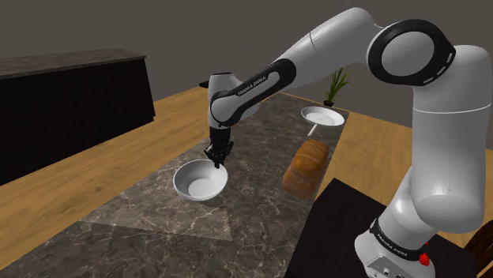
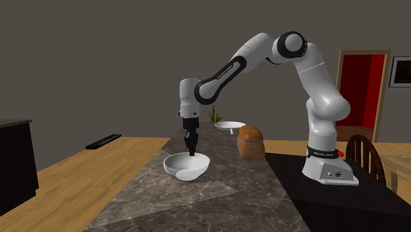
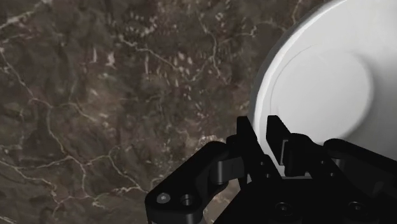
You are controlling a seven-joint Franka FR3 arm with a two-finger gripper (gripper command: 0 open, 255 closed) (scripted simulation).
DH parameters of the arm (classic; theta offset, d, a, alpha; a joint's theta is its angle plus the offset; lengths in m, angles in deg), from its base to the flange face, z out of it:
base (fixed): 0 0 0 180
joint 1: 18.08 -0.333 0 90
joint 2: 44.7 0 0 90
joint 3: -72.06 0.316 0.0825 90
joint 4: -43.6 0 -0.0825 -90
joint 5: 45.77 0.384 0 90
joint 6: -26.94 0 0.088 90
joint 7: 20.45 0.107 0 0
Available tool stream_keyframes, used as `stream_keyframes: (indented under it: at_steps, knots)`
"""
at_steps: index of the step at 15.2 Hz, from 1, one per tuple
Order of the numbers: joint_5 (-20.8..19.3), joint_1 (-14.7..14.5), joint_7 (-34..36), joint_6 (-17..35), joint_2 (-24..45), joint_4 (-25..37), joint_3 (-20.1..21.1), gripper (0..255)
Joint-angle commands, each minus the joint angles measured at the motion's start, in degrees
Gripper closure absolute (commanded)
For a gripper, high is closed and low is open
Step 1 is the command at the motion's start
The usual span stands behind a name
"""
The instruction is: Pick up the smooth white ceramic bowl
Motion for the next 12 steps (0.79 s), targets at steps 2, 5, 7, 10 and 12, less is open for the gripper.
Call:
stream_keyframes:
  at_steps: [2, 5, 7, 10, 12]
  knots:
    - [0.0, 0.0, 0.0, 0.0, 0.0, 0.0, 0.0, 255]
    - [0.1, 0.0, 0.1, -1.1, -0.9, 0.2, 0.1, 255]
    - [0.1, 0.1, 0.1, -2.4, -1.8, 0.6, 0.1, 255]
    - [0.2, 0.2, 0.2, -4.3, -3.1, 1.2, 0.2, 255]
    - [0.3, 0.2, 0.3, -5.6, -3.9, 1.7, 0.2, 255]
